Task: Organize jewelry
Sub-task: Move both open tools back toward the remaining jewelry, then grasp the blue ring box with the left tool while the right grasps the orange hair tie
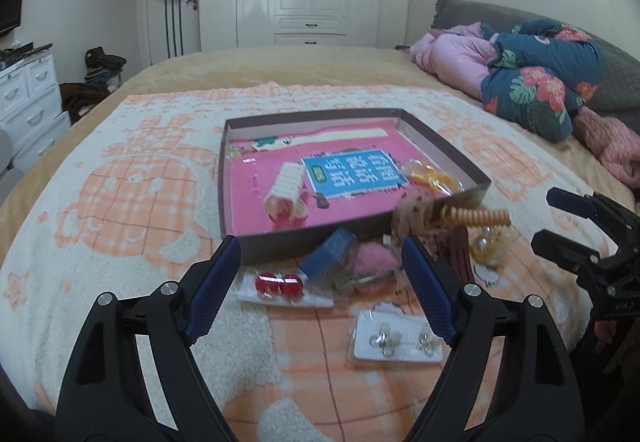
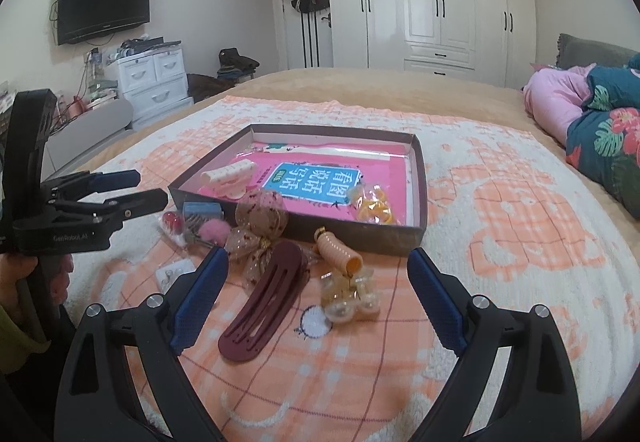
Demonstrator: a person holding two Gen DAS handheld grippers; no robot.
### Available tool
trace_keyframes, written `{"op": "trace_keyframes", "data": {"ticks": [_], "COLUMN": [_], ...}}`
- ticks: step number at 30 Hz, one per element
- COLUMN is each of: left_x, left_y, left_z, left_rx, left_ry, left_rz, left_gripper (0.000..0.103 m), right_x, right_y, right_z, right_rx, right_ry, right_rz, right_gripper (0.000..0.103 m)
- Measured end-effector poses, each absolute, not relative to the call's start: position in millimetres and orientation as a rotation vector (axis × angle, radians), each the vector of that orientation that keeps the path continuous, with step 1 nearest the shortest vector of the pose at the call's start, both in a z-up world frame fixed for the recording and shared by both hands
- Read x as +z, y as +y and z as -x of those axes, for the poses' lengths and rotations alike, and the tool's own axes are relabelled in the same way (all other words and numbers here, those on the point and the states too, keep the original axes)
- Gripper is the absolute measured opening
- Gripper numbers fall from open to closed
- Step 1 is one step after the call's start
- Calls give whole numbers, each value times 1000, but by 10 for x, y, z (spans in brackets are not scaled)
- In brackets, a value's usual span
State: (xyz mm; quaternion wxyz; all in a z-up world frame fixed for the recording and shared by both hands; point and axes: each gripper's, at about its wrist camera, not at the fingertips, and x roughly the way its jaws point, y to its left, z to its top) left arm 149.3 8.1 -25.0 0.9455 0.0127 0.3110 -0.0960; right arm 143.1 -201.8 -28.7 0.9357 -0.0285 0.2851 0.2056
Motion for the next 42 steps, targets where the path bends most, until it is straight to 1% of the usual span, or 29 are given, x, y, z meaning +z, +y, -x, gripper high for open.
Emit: {"op": "trace_keyframes", "data": {"ticks": [8, 12, 16, 17, 19, 22, 24, 25, 27, 28, 30, 31, 36, 42], "left_x": [-402, -479, -502, -508, -525, -561, -580, -585, -589, -589, -591, -596, -620, -617], "left_y": [78, 78, 66, 58, 59, 92, 105, 114, 127, 132, 129, 126, 100, 86], "left_z": [-1560, -1636, -1714, -1739, -1775, -1849, -1877, -1884, -1905, -1916, -1937, -1945, -1961, -1959], "left_rx": [-202, -208, -224, -228, -238, -255, -258, -261, -267, -268, -274, -276, -294, -295], "left_ry": [685, 701, 700, 702, 709, 733, 743, 747, 752, 753, 755, 757, 769, 768], "left_rz": [-38, -41, -38, -43, -36, -4, 3, 10, 26, 30, 35, 35, 35, 24], "left_gripper": [73, 73, 67, 66, 57, 47, 42, 40, 40, 40, 40, 38, 31, 31], "right_x": [-400, -464, -514, -527, -557, -602, -621, -629, -637, -636, -624, -618, -587, -466], "right_y": [-2083, -2079, -2060, -2052, -2054, -2059, -2047, -2040, -2012, -1998, -1978, -1971, -1987, -2104], "right_z": [-1470, -1560, -1660, -1690, -1740, -1833, -1883, -1903, -1930, -1937, -1941, -1936, -1925, -1858], "right_rx": [393, 383, 374, 371, 372, 377, 386, 391, 396, 401, 414, 414, 408, 393], "right_ry": [631, 652, 664, 667, 678, 696, 706, 708, 705, 701, 690, 685, 671, 610], "right_rz": [32, 29, 35, 38, 35, 18, 14, 14, 23, 27, 34, 39, 34, -6], "right_gripper": [88, 82, 78, 76, 71, 61, 51, 49, 38, 36, 24, 21, 18, 17]}}
